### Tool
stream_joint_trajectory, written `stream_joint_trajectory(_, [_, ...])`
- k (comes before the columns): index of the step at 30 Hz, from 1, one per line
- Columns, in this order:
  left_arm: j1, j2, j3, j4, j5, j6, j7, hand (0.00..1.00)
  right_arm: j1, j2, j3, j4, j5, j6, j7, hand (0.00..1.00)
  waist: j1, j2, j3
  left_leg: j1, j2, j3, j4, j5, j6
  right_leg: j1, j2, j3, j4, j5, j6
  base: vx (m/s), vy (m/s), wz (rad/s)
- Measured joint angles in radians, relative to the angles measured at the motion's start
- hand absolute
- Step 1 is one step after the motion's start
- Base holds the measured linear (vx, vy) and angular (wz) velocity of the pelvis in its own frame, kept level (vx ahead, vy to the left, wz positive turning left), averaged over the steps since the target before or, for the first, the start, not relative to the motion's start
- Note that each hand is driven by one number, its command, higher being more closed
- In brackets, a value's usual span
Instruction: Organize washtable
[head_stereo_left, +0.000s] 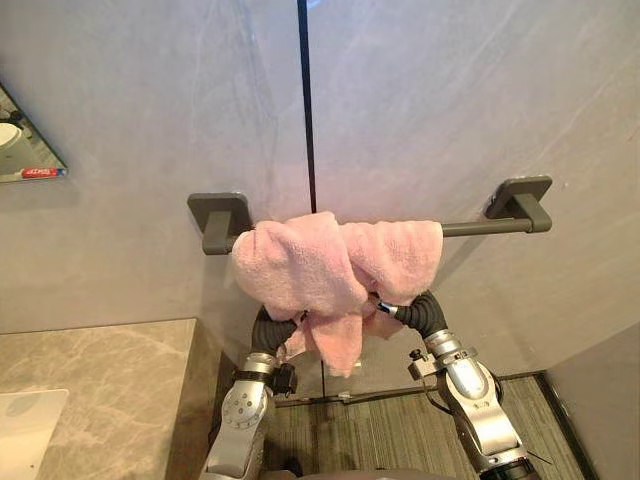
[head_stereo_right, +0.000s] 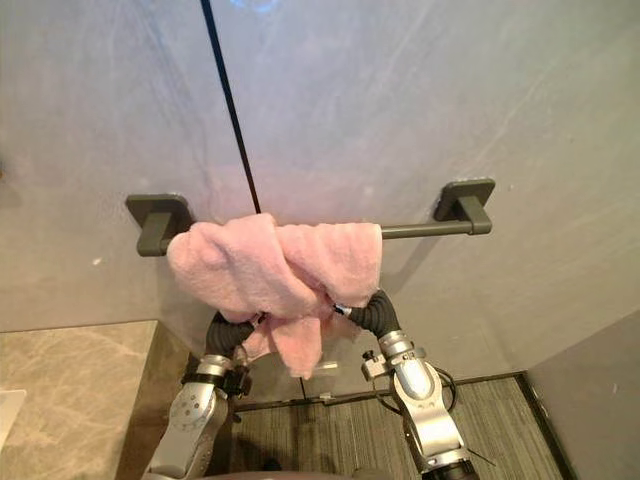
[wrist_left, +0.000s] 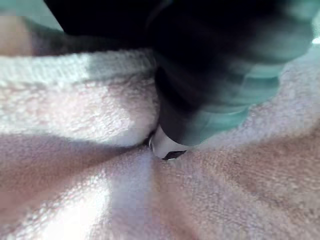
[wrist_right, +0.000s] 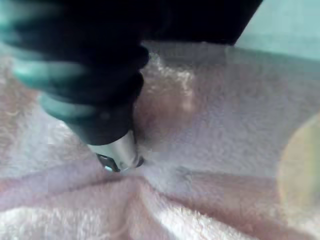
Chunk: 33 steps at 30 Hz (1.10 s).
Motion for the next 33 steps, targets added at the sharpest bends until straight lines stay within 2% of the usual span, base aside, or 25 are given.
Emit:
stream_joint_trajectory(3, [0.008,0.006,0.04,0.0,0.0,0.0,0.015,1.0,0.025,-0.03,-0.022,-0.033,-0.022,-0.002,0.002,0.0,0.001,0.0,0.0,0.0,0.0,0.0,0.0,0.0,0.0,0.0,0.0,0.0,0.0,0.0,0.0,0.0,0.0,0.0])
stream_joint_trajectory(13, [0.009,0.02,0.044,0.0,0.005,0.0,0.015,1.0,0.048,-0.088,-0.021,-0.035,-0.06,-0.006,0.027,0.0,0.0,0.0,0.0,0.0,0.0,0.0,0.0,0.0,0.0,0.0,0.0,0.0,0.0,0.0,0.0,0.0,0.0,0.0])
stream_joint_trajectory(33, [0.008,0.02,0.041,0.0,0.008,0.0,0.015,1.0,-0.012,-0.086,0.074,0.02,-0.075,-0.006,0.025,0.0,0.013,0.001,-0.001,-0.002,0.0,-0.002,0.001,0.001,0.0,0.0,0.0,-0.002,0.0,0.001,0.0,0.0,0.0,0.0])
